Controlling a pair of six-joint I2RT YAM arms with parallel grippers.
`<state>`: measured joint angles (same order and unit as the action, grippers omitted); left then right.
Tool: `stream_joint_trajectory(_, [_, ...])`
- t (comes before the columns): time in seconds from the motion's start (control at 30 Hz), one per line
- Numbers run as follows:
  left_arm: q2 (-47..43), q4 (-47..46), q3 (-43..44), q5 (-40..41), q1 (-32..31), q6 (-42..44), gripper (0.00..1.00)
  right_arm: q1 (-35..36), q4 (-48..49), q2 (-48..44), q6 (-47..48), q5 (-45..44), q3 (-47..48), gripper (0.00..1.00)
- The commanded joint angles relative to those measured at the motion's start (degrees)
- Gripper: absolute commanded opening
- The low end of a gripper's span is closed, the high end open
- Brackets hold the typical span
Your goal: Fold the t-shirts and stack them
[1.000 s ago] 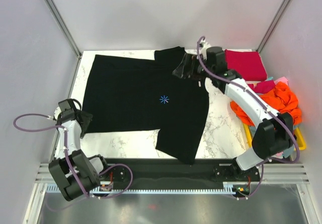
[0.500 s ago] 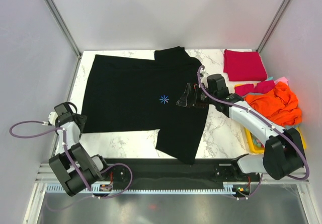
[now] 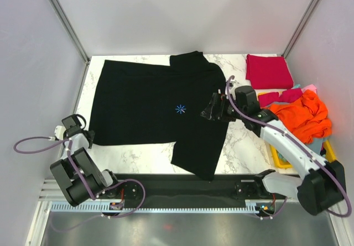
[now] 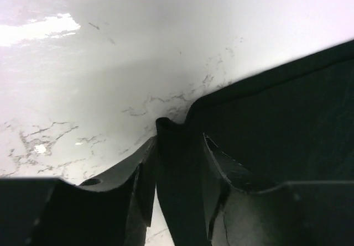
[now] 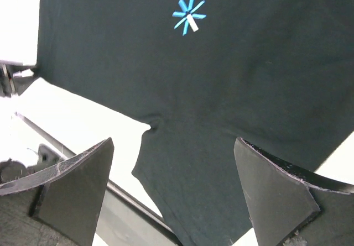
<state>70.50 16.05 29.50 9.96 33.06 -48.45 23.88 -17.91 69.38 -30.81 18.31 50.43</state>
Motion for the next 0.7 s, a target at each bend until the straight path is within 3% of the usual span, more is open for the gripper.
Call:
stream_joint_trajectory(0.0, [2.2, -3.6, -2.1, -1.6, 0.3, -1.4, 0.35, 0.0, -3.5, -6.4, -3.6, -9.0, -3.0, 0.98])
stream_joint_trajectory(0.03, [2.4, -4.0, -2.0, -2.3, 0.2, -1.1, 0.18, 0.0, -4.8, -7.6, -4.5, -10.7, -4.3, 0.98])
stream_joint_trajectory(0.1, [2.1, -5.1, -2.1, -4.3, 0.3, -0.6, 0.02, 2.4, -6.1, -11.2, -9.2, -12.2, -8.4, 0.98])
stream_joint_trajectory(0.17, [1.3, -5.3, -2.0, -4.9, 0.2, -0.5, 0.02, 6.5, -6.1, -12.9, -15.6, -13.7, -14.9, 0.98])
stream_joint_trajectory(0.23, [-0.7, -6.3, -2.8, -6.0, 0.2, -0.6, 0.02, 15.5, -6.3, -14.1, -19.3, -18.6, -18.9, 0.95])
stream_joint_trajectory(0.5, [-5.3, -9.5, -5.2, -9.7, -0.3, -0.8, 0.02, 48.5, -13.2, -13.8, -41.6, -38.5, -20.8, 0.89])
stream_joint_trajectory(0.6, [-5.1, -9.6, -5.1, -11.4, -0.5, -0.8, 0.02, 55.4, -12.9, -9.3, -45.7, -42.2, -21.1, 0.88])
stream_joint_trajectory(0.67, [-5.1, -10.0, -5.3, -11.5, -0.5, -0.9, 0.02, 55.6, -10.2, -6.9, -45.5, -41.7, -21.3, 0.85])
